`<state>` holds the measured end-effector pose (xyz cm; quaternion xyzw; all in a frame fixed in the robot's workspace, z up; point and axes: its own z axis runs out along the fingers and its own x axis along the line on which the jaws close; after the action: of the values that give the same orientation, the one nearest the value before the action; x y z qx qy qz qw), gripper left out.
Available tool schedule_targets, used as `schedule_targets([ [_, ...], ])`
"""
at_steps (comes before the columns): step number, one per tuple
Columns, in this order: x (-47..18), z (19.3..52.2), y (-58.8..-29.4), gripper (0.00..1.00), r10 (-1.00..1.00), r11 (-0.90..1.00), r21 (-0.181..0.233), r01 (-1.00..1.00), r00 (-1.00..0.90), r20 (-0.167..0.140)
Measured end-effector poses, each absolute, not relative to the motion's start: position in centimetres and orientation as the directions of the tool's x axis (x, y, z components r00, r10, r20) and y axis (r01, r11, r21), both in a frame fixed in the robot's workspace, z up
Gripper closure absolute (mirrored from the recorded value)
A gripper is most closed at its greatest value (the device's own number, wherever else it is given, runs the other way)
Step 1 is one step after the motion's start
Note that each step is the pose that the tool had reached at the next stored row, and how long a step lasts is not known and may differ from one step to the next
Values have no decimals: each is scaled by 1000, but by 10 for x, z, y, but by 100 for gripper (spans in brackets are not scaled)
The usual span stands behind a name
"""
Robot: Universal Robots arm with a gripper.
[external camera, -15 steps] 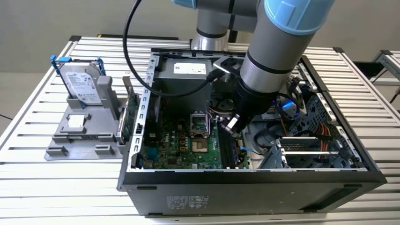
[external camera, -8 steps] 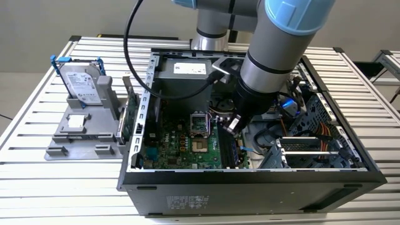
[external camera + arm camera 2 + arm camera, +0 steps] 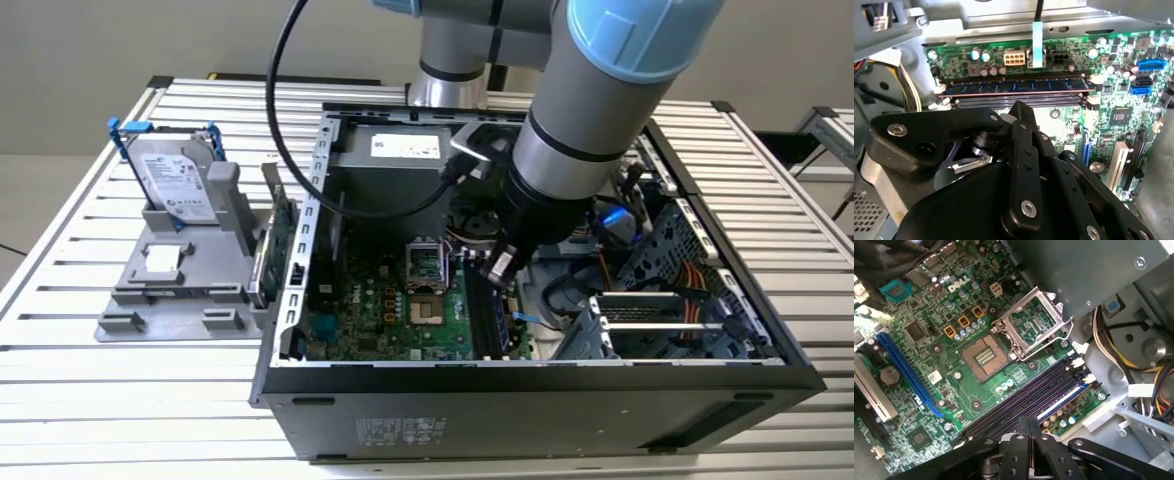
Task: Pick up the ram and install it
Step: 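Press down the ram until it locks into place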
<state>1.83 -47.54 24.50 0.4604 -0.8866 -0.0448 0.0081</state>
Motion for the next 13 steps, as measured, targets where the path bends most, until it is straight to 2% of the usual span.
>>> schedule_targets([
  [13,18,245,-476,100,-902,428,85,-900,-431,-30],
])
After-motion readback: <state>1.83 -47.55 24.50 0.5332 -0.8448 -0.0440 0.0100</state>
